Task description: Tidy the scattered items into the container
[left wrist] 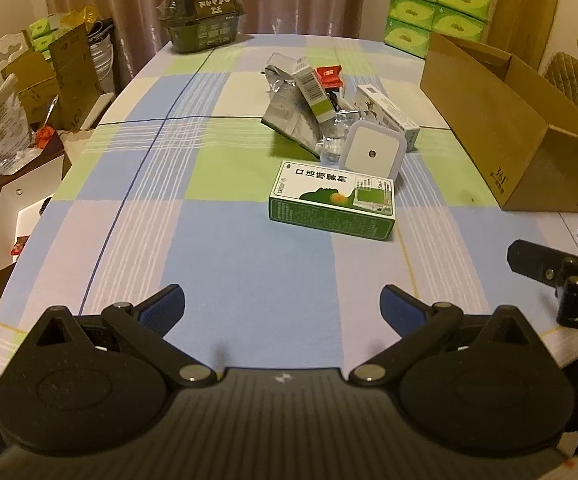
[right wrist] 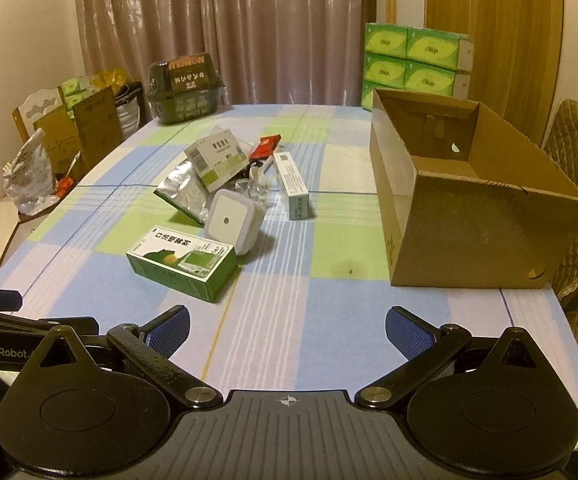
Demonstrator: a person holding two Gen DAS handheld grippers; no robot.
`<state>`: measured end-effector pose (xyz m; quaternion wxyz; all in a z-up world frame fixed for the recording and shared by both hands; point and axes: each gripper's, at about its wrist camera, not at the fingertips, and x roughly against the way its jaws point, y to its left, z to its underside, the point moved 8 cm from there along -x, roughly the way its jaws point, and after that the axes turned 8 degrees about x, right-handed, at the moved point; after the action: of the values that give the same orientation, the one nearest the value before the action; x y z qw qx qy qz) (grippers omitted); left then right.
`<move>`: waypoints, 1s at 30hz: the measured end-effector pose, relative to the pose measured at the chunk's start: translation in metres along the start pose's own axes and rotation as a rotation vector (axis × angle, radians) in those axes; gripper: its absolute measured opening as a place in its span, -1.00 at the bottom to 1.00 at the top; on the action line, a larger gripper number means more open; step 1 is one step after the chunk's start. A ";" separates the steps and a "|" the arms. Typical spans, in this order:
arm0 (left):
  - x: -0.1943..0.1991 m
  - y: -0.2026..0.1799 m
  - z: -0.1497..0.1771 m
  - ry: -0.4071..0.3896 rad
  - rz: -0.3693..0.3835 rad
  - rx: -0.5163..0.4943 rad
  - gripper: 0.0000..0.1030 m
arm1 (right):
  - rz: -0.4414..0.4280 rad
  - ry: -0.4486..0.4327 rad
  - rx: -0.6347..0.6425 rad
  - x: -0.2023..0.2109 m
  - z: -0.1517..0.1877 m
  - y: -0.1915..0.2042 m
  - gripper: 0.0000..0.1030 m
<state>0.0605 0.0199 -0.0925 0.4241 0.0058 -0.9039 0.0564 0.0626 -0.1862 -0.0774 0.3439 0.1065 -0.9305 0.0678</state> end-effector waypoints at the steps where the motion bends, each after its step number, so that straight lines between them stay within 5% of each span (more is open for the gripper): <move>1: -0.001 0.000 -0.001 -0.002 0.007 -0.003 0.98 | 0.000 0.002 0.001 -0.001 0.000 0.000 0.97; 30: -0.057 -0.022 -0.028 0.009 0.120 -0.074 0.98 | 0.024 0.009 -0.034 -0.037 -0.009 -0.015 0.97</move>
<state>0.1195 -0.0011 -0.1164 0.4237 -0.0643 -0.9022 0.0484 0.0991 -0.1932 -0.0938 0.3490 0.0890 -0.9312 0.0566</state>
